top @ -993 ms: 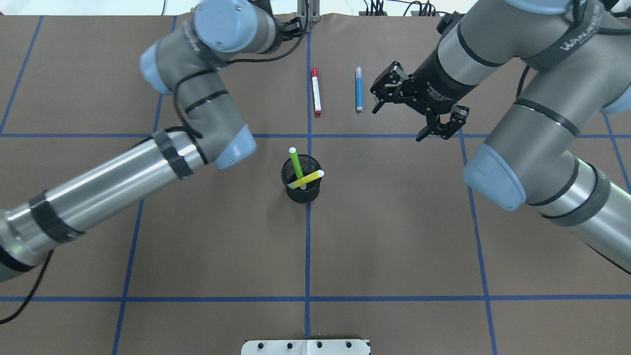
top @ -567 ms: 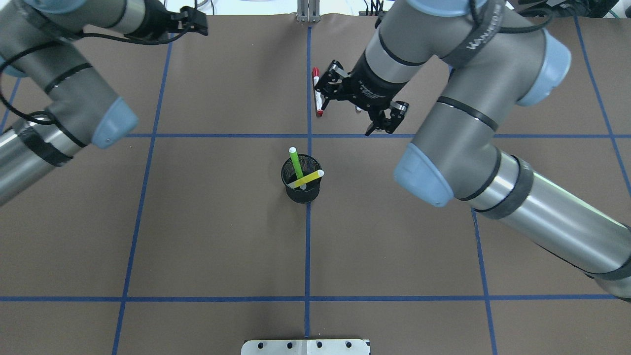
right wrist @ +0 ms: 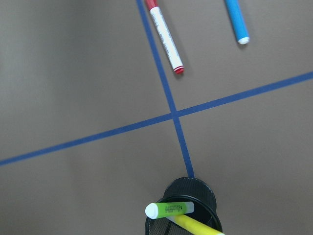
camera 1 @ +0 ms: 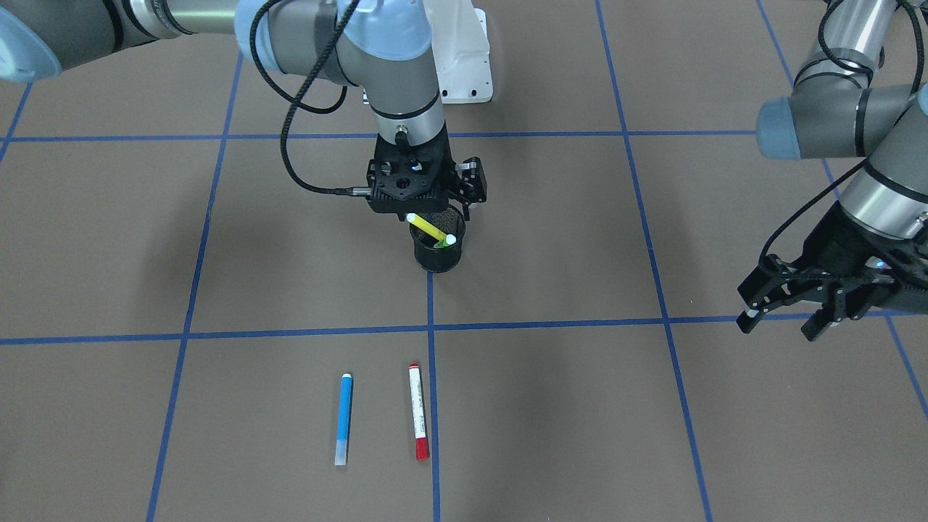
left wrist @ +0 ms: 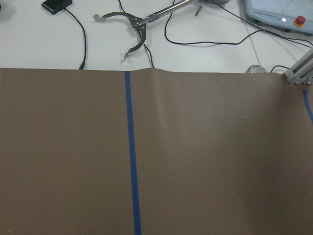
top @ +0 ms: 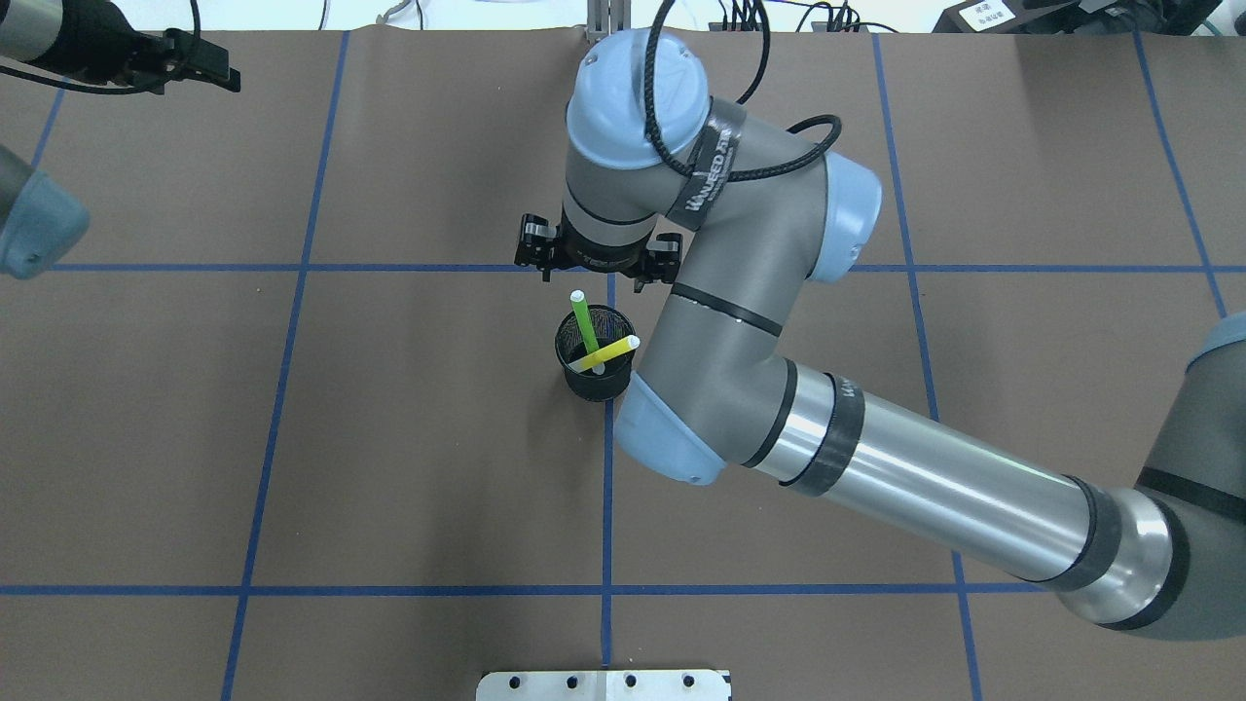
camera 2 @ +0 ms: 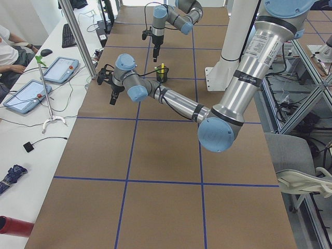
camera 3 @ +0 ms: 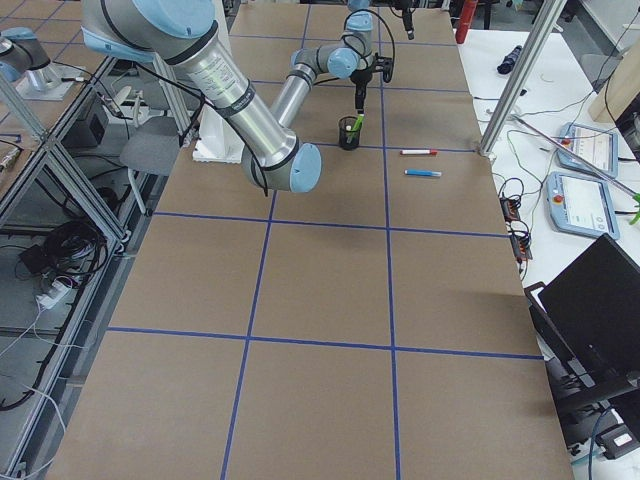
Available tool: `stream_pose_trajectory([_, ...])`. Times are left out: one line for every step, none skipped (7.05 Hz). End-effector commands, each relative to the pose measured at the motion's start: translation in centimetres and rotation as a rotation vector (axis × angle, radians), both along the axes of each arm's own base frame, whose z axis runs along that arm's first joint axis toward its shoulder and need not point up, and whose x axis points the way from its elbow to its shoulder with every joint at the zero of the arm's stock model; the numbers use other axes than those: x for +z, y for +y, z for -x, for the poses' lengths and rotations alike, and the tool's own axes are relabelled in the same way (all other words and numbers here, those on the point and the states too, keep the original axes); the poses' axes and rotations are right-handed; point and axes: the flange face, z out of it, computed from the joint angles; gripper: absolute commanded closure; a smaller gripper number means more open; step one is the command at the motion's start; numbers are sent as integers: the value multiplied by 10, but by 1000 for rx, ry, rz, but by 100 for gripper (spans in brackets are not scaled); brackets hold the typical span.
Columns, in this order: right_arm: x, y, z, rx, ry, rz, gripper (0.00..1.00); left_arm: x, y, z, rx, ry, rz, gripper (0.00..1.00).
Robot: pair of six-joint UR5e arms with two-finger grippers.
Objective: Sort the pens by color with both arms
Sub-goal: 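Lower the right gripper into the cup and grasp the green marker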
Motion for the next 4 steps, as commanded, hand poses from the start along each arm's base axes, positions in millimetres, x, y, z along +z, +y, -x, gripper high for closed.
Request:
stream_pose_trajectory([10,-5,35,-115,35,-161,9,4,1,1,4,-3,3,0])
stream_pose_trajectory([12,-5,35,-147,44,-201,15,3,1,1,4,-2,1,0])
stream_pose_trajectory([14,-5,36,-180,54,-239,18,3,1,1,3,-3,1,0])
stream_pose_trajectory([18,-7,39,-216,75,-281,19,4,0,1,2,-5,2,0])
